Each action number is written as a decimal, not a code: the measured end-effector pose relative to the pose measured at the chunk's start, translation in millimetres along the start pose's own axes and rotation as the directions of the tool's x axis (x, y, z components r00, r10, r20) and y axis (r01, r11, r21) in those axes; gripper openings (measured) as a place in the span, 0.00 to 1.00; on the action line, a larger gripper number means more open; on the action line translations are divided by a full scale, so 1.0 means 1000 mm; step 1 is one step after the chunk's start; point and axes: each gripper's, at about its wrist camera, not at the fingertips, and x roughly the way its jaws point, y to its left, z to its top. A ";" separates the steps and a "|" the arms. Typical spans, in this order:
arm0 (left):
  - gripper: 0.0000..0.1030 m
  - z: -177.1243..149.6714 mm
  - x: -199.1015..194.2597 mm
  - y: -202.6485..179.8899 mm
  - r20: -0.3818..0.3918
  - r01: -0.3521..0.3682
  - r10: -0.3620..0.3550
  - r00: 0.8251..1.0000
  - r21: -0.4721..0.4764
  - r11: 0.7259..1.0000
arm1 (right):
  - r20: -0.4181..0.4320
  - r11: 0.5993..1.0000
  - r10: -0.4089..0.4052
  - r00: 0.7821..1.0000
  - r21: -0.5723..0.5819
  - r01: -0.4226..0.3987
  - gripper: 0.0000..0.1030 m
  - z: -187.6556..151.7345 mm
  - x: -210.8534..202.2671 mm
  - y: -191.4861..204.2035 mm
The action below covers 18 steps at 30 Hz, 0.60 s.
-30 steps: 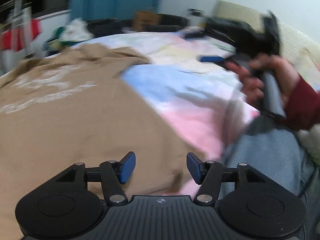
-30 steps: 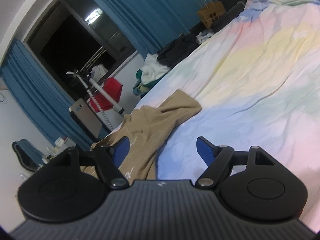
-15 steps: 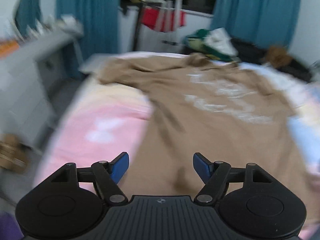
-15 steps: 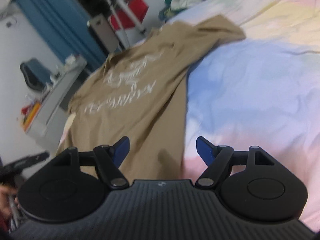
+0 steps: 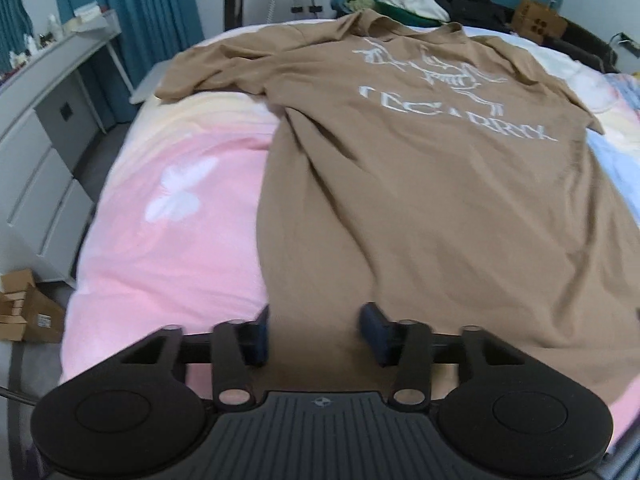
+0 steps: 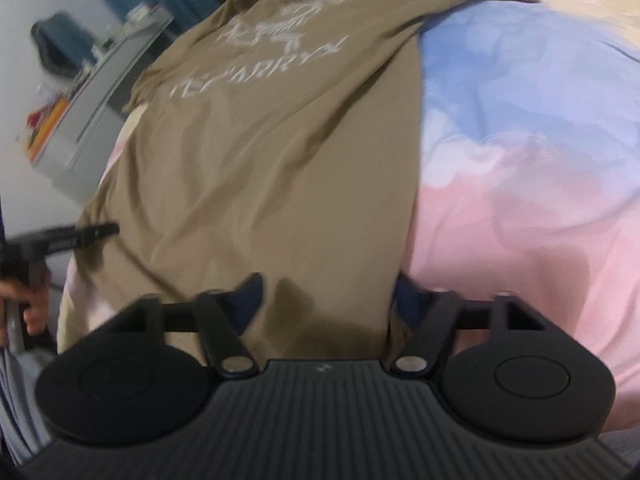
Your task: Fold clothes
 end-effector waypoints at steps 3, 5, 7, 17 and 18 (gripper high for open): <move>0.08 -0.001 -0.004 -0.008 -0.007 0.035 -0.035 0.999 0.018 0.999 | -0.024 0.997 -0.043 0.999 -0.071 0.041 0.24 -0.005 0.001 0.013; 0.05 0.001 -0.010 -0.014 -0.007 0.053 -0.052 0.999 0.043 0.998 | -0.017 0.994 -0.051 0.999 -0.094 0.049 0.09 -0.005 -0.005 0.017; 0.04 0.003 -0.021 -0.020 -0.004 0.080 -0.080 0.997 0.056 0.995 | -0.003 0.994 -0.042 0.999 -0.102 0.042 0.07 -0.003 -0.015 0.018; 0.03 0.009 -0.068 -0.020 -0.060 0.295 -0.310 0.949 -0.177 0.939 | 0.050 0.996 0.029 0.998 -0.080 -0.025 0.05 0.017 -0.079 -0.010; 0.03 0.008 -0.070 -0.021 -0.072 0.305 -0.323 0.944 -0.195 0.932 | 0.041 0.996 0.027 0.999 -0.089 -0.023 0.05 0.017 -0.081 -0.011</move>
